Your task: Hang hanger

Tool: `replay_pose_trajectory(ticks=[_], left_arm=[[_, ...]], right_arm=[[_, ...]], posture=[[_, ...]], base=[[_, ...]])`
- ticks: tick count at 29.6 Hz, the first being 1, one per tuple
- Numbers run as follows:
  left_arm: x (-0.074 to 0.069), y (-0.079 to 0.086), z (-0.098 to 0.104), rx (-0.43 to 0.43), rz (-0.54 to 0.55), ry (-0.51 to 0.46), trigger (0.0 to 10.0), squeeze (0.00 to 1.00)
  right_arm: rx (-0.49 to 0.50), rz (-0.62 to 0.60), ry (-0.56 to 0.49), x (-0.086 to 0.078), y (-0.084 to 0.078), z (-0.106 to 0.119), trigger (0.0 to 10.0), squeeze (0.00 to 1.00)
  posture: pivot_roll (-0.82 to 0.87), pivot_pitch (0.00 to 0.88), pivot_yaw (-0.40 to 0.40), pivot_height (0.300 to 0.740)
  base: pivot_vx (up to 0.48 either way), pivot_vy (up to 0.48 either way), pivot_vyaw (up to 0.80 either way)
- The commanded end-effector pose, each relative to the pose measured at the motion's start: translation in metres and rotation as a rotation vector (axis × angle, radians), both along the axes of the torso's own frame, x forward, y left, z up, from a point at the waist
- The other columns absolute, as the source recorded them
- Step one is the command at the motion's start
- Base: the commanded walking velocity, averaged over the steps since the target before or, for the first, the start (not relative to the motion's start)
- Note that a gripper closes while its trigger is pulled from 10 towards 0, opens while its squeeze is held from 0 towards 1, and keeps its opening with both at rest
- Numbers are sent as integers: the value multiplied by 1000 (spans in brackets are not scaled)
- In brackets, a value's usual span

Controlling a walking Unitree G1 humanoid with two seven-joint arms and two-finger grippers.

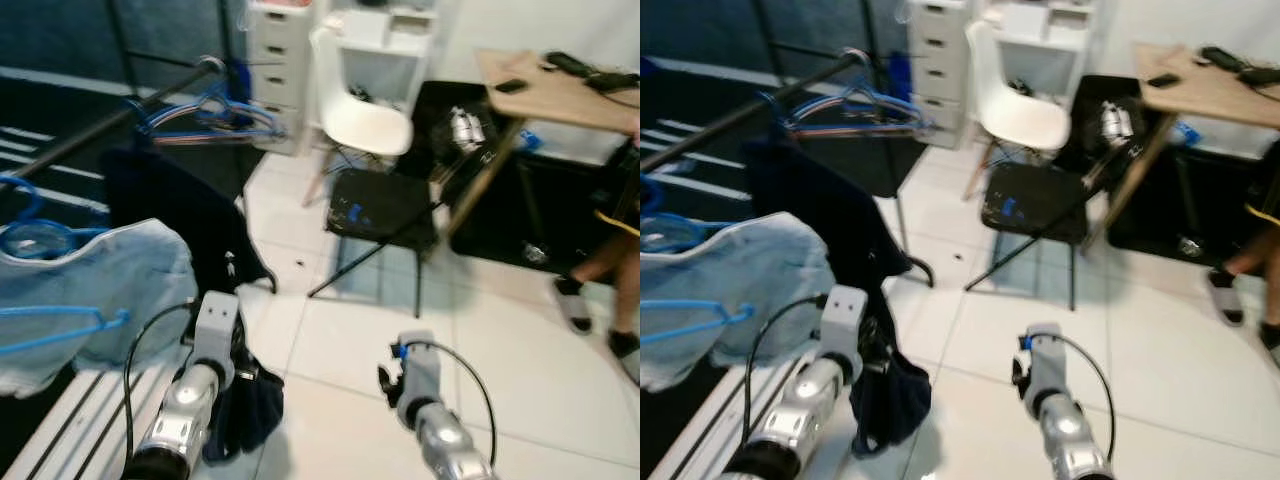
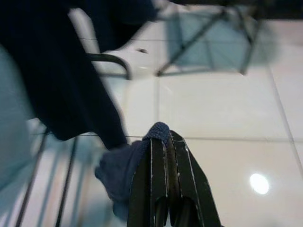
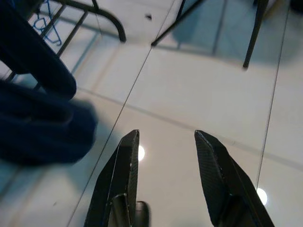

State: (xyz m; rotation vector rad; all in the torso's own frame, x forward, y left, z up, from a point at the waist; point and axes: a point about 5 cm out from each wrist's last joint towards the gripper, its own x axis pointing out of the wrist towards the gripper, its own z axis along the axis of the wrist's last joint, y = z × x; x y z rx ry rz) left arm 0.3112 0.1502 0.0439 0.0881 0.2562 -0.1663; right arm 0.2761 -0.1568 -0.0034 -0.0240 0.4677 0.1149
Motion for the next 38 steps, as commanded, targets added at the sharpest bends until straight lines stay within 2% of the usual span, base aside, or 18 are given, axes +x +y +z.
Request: replay_pose_trajectory(ticks=[1, 15, 21, 26, 38], left_arm=[[-1, 2, -3, 1, 10, 17, 10000, 0], [2, 7, -2, 11, 42, 21, 10000, 0], [6, 3, 3, 6, 32, 0, 10000, 0], [7, -3, 3, 7, 15, -1, 10000, 0], [9, -5, 7, 5, 6, -18, 10000, 0]], right_arm=[[-6, -9, 13, -3, -3, -4, 10000, 0], [2, -10, 5, -1, -2, -3, 10000, 0], [3, -20, -6, 5, -4, 2, 10000, 0], [-2, -32, -21, 11, -7, 7, 10000, 0], [5, -50, -14, 6, -9, 3, 10000, 0]], posture=[[-9, 129, -11, 740], [-4, 123, -12, 740], [-20, 150, -15, 740], [-31, 139, -2, 740], [-33, 144, -2, 740]], base=[[0, 0, -800], [0, 0, -800], [0, 0, -800], [0, 0, -800], [0, 0, -800]])
